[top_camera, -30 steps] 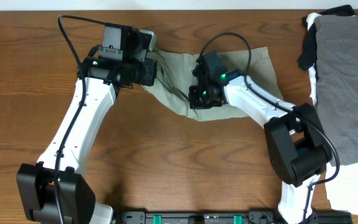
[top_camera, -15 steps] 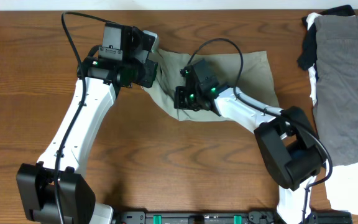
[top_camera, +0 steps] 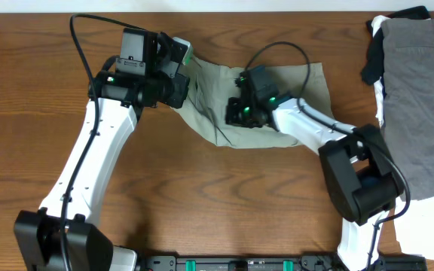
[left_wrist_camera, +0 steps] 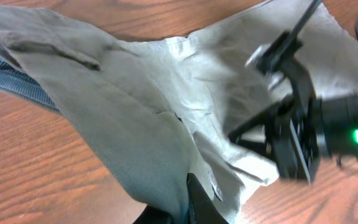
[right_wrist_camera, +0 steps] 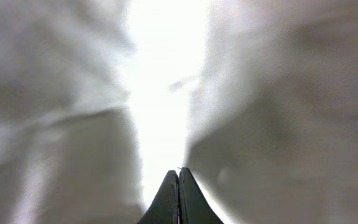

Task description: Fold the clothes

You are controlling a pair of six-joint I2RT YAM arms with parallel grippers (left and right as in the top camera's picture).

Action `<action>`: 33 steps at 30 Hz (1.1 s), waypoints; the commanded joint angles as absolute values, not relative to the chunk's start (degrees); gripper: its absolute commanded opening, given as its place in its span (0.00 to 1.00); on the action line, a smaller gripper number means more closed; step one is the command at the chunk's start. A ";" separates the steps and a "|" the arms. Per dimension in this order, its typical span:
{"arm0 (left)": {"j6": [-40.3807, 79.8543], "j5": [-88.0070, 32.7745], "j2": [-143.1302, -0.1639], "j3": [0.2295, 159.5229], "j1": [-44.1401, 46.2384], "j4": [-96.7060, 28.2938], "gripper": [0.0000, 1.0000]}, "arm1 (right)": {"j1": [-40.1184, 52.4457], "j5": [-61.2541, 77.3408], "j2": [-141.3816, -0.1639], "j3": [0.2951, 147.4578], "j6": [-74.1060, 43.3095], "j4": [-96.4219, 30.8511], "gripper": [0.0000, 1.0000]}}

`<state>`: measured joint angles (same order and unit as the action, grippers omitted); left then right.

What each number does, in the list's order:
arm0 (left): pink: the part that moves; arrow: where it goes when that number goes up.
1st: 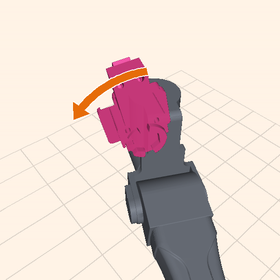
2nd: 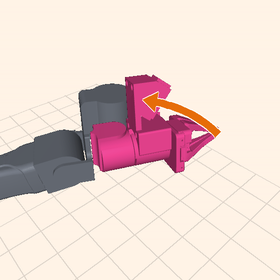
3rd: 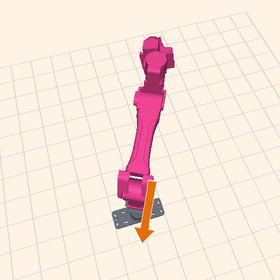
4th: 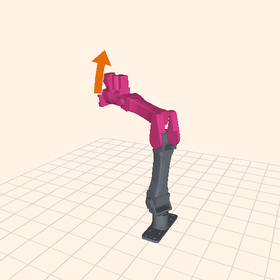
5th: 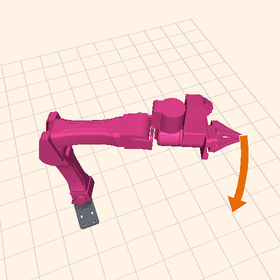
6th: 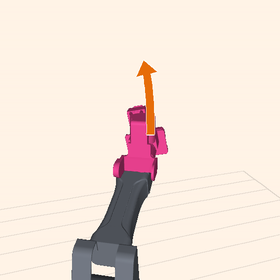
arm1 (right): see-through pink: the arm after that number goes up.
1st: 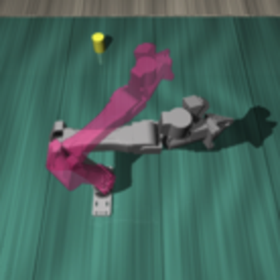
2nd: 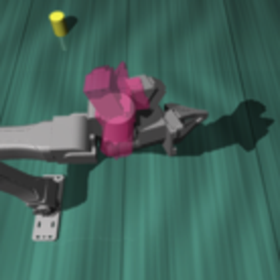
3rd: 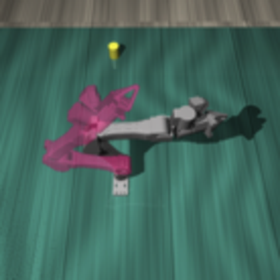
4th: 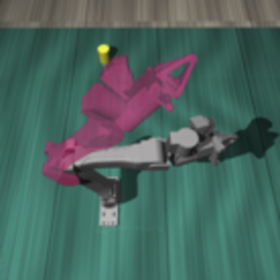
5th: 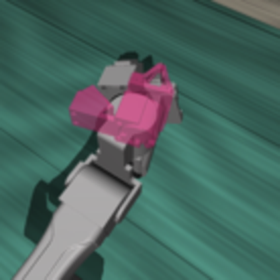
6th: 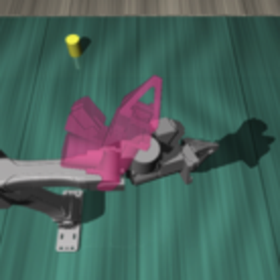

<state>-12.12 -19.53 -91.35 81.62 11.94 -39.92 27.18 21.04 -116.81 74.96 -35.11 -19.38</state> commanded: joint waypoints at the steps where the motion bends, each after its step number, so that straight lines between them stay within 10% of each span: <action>1: -13.08 -21.10 -89.78 85.12 12.05 -40.49 0.06 | 26.74 20.97 -117.45 76.07 -33.43 -20.36 0.01; 33: -14.31 -21.61 -89.80 86.06 19.07 -41.12 0.06 | 21.87 29.06 -117.03 76.49 -21.63 -26.33 0.01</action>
<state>-13.58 -20.64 -91.18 84.05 18.06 -41.32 24.56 24.51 -117.97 75.09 -26.74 -25.34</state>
